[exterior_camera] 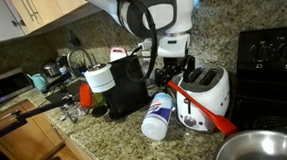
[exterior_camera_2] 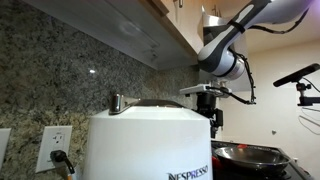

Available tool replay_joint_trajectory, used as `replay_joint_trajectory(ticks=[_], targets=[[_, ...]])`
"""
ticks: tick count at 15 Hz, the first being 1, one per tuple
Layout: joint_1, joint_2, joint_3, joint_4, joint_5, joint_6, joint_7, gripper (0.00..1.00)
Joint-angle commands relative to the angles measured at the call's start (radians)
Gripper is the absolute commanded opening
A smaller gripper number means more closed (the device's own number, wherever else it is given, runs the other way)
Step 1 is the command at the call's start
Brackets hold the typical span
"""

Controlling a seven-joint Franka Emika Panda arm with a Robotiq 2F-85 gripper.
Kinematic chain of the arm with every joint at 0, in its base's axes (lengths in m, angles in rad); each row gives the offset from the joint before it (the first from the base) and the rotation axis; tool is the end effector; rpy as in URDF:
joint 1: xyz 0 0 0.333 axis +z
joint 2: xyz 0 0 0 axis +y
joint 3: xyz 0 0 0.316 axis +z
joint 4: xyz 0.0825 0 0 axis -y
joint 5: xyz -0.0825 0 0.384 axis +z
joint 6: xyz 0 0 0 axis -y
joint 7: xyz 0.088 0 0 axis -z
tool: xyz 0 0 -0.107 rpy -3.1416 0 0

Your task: Use the orange spatula to stir the pan

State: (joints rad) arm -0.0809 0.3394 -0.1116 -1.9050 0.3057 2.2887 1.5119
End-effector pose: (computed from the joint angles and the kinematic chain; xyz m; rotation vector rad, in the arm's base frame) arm 0.6183 -0.1097 0.3272 -1.7255 2.3964 0.1225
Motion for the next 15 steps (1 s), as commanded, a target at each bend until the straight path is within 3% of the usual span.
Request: replay_joint_trajectory(ticks=[1,15], targets=[[-0.005,0.011,0.006,0.029,0.019,-0.039,-0.025,1.0],[0.011,0.053,0.037,0.085,0.028,-0.081,-0.058,1.0]])
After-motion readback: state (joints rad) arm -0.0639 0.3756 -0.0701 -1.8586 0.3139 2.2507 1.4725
